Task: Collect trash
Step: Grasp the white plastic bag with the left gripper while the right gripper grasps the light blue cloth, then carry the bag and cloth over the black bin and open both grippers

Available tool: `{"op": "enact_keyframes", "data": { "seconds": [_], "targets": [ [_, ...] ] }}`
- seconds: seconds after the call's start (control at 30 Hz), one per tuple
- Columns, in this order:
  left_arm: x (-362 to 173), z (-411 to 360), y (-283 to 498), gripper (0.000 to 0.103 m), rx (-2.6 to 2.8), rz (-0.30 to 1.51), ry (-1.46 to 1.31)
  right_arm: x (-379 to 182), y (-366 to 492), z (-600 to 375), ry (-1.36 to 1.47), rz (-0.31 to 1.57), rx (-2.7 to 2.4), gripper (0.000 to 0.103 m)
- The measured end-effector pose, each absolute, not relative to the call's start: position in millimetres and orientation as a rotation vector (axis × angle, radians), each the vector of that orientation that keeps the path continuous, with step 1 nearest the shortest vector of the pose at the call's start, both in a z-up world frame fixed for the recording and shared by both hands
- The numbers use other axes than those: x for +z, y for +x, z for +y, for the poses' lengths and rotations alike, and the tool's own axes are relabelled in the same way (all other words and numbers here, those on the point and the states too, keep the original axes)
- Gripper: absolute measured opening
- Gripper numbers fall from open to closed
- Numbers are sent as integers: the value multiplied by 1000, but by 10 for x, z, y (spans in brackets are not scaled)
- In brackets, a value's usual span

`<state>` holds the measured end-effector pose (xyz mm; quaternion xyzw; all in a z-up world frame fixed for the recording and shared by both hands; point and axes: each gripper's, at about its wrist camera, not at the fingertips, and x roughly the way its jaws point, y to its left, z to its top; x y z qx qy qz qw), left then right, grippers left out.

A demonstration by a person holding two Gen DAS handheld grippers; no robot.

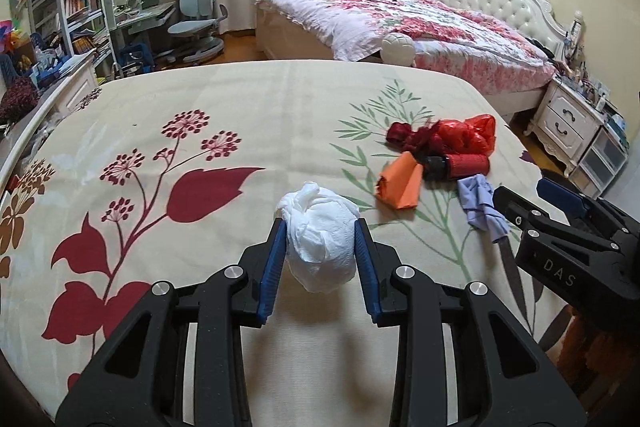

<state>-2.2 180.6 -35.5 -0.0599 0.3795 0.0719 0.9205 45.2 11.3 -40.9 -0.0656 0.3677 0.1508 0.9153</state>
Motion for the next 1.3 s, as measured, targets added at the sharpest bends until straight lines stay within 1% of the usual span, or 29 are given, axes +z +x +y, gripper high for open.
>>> {"op": "enact_keyframes", "data": {
  "seconds": [0.17, 0.33, 0.37, 0.43, 0.47, 0.5, 0.83, 1.3],
  "targets": [
    [-402, 2065, -28, 33, 197, 788, -152, -523, 534, 244, -154, 789, 312, 61],
    [-452, 2154, -15, 33, 212, 794, -168, -629, 612, 204, -139, 851, 299, 61],
    [-455, 2154, -14, 33, 212, 793, -169, -628, 612, 199, -137, 852, 297, 59],
    [-456, 2161, -14, 33, 213, 792, -167, -633, 610, 194, -142, 862, 300, 45],
    [-462, 2172, -13, 33, 214, 791, -166, -628, 598, 195, -137, 862, 311, 42],
    [-468, 2181, -14, 33, 214, 790, -167, -622, 585, 199, -136, 862, 318, 37],
    [-459, 2182, -24, 33, 210, 784, -172, -577, 487, 61, -137, 841, 289, 37],
    [-410, 1806, -43, 33, 144, 785, -156, -483, 350, -276, -110, 811, 238, 37]
  ]
}}
